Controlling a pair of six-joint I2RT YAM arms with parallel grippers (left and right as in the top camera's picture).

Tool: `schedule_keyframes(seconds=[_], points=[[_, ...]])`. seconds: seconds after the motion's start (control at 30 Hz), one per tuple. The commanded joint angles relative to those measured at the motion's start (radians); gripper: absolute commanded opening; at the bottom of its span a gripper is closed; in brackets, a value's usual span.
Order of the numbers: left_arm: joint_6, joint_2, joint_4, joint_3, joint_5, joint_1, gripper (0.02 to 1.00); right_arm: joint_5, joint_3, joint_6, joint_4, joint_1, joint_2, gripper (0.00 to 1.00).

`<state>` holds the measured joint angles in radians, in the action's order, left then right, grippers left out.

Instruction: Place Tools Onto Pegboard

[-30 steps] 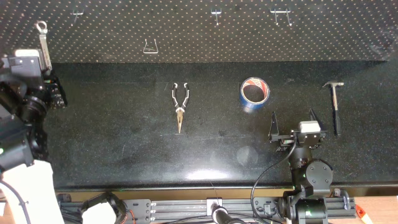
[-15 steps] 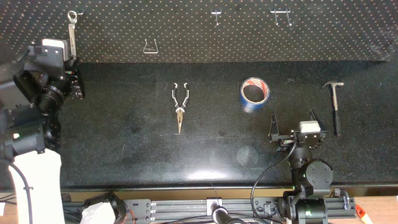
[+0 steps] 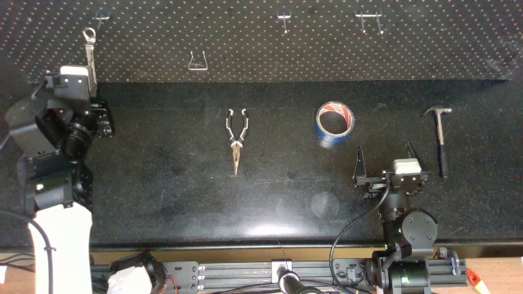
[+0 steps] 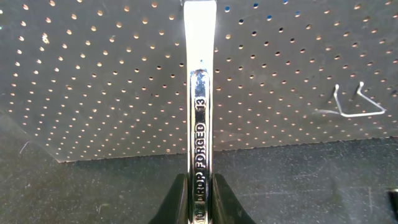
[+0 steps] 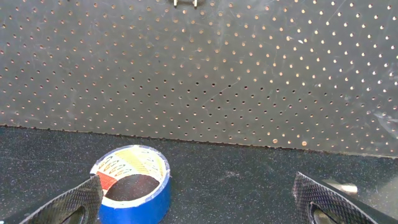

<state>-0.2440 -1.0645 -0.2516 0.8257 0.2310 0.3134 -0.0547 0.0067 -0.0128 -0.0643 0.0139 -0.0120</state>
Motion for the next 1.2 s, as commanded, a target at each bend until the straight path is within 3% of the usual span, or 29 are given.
schedule_keyframes(seconds=[0.03,1.2], points=[[0.004,0.008,0.025,-0.014,-0.018,0.0,0.027,-0.006,-0.003,0.012,-0.006,0.005,0.01,0.989],[0.004,-0.056,0.061,-0.014,-0.022,0.0,0.029,-0.006,-0.003,0.012,-0.006,0.005,0.01,0.989]])
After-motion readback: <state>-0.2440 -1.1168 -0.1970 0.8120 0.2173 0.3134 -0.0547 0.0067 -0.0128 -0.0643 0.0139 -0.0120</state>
